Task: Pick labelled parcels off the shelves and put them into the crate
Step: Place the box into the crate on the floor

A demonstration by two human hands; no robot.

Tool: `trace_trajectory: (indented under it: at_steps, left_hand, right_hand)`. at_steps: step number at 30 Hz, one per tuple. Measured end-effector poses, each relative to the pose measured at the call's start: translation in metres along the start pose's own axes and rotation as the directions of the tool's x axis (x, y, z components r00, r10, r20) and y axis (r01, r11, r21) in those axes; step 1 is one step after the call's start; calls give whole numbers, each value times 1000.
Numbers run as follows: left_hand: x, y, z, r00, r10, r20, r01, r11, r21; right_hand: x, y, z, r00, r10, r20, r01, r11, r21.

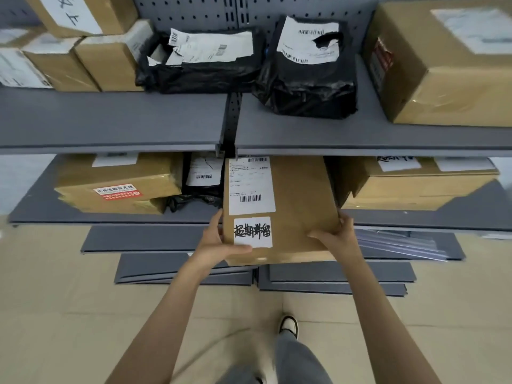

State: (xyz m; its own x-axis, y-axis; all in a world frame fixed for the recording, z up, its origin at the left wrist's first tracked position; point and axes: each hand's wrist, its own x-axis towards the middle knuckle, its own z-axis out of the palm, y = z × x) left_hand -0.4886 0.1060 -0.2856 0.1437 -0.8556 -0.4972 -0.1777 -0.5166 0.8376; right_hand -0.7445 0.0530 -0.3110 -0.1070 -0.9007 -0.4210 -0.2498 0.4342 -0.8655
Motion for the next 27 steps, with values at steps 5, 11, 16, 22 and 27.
trace_trajectory:
  at_steps: [5,11,16,22,27]
  left_hand:
    - [-55,-31,-19,1000,-1,15,1,1000,-10]
    - [-105,-58,-37,996,24,87,-24,1000,-9]
    - [-136,-67,-32,985,35,168,-51,994,92]
    - [-165,-69,-7,958,46,282,-114,967,229]
    - [-199,-78,45,909,42,415,-181,936,301]
  right_hand:
    - [-71,17,8,998,-56,-31,58,997,56]
    - [-158,40,21,991,-45,-127,68,980,184]
    - [-219,69,11,978,0,-208,55,964,261]
    - [-268,100,-14,943,-5,-332,100,958,270]
    - [-330,147,-50,894,35,-446,105,953,284]
